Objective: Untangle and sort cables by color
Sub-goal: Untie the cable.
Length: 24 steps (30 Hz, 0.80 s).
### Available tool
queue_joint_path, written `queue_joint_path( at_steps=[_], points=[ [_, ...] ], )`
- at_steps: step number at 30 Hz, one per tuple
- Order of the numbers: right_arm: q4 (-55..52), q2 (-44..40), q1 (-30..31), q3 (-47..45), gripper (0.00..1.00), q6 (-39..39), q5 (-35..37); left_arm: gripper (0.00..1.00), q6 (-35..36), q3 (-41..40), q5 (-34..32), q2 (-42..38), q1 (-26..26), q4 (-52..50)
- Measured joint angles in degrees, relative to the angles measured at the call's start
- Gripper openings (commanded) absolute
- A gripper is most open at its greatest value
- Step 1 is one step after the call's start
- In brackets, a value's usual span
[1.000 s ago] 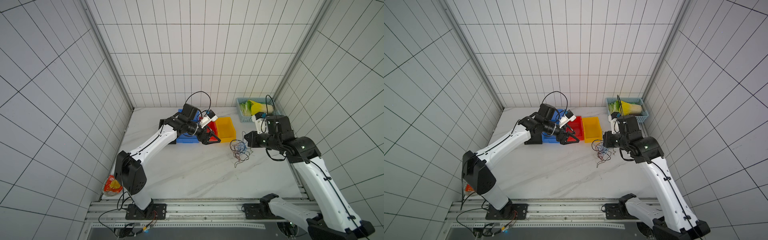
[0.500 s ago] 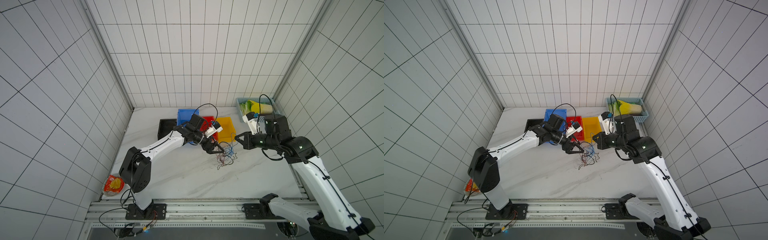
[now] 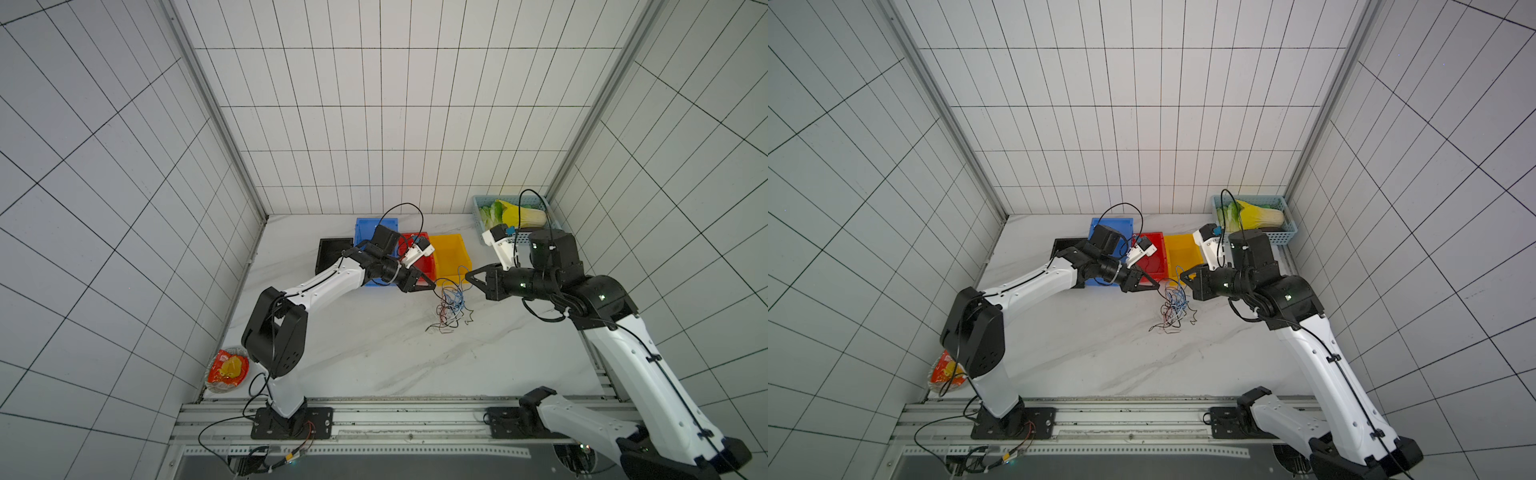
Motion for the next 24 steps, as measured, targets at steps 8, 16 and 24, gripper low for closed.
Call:
queue_joint_path(
  at_steps=[8,16,24],
  points=[
    [-4.00,-1.51,0.02,0.24,0.00,-1.16,2.51,0.00,1.79,-7.52,-1.11,-5.57,2.27,0.37],
    [-8.20,-5.38,0.26,4.57,0.00,-1.79,17.42,0.00,9.44,-16.31,-8.07,-13.90,6.69,-4.87],
    [-8.39,-11.02,0.24,8.26,0.00,-1.99,31.30,0.00,16.44,-26.08,-14.14,-18.71,9.27,-9.11]
  ],
)
